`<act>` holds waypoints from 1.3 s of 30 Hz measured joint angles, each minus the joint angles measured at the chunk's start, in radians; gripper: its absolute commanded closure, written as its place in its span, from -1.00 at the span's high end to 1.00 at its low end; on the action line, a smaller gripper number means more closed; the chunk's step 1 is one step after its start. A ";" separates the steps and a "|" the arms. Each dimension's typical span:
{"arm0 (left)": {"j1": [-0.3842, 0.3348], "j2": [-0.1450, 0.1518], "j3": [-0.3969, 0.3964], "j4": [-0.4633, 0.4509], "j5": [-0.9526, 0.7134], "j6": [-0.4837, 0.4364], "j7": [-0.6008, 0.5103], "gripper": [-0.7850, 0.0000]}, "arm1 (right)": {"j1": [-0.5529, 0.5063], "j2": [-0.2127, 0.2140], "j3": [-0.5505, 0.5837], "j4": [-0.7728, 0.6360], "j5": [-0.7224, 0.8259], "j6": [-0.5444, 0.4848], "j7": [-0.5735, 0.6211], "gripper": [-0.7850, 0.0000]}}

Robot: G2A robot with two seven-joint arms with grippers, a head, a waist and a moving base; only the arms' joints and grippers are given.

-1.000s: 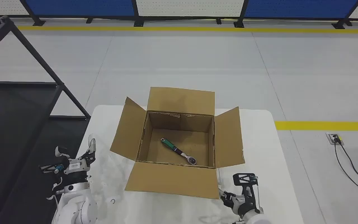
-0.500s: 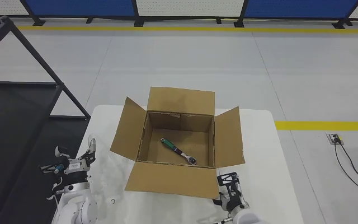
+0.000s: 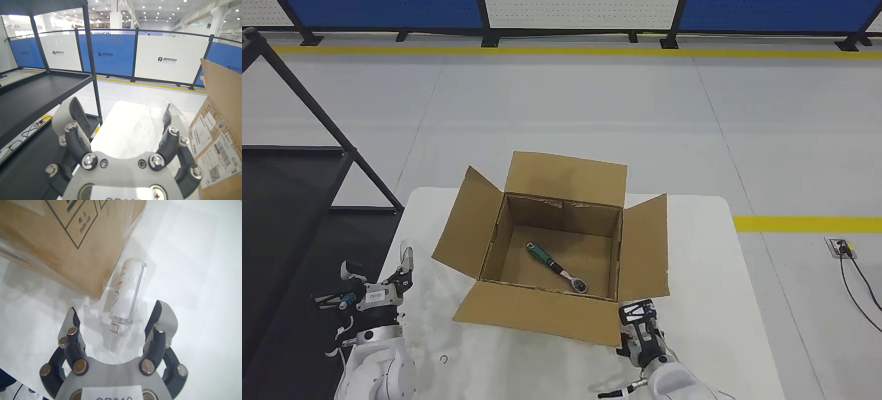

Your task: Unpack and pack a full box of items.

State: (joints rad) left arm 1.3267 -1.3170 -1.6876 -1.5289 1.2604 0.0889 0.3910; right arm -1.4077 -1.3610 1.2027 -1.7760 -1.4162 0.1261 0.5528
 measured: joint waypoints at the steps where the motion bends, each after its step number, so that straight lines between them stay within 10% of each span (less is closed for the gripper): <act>1: 0.000 0.000 0.000 0.000 0.000 0.000 0.000 1.00 | 0.003 0.000 -0.001 0.002 -0.004 0.002 0.002 0.17; 15: 0.000 0.000 0.000 0.000 0.000 0.000 0.000 1.00 | 0.035 -0.007 -0.013 0.034 -0.040 0.032 0.044 -0.11; 19: 0.000 0.000 0.000 0.000 0.000 0.000 0.000 1.00 | 0.044 -0.008 -0.012 0.037 -0.050 0.041 0.059 -1.00; 39: 0.000 0.000 0.000 0.000 0.000 0.000 0.000 1.00 | -0.108 0.002 0.261 -0.229 0.227 0.105 0.023 -1.00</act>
State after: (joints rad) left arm 1.3267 -1.3170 -1.6876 -1.5289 1.2604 0.0889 0.3910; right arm -1.5159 -1.3585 1.4638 -2.0046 -1.1889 0.2313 0.5761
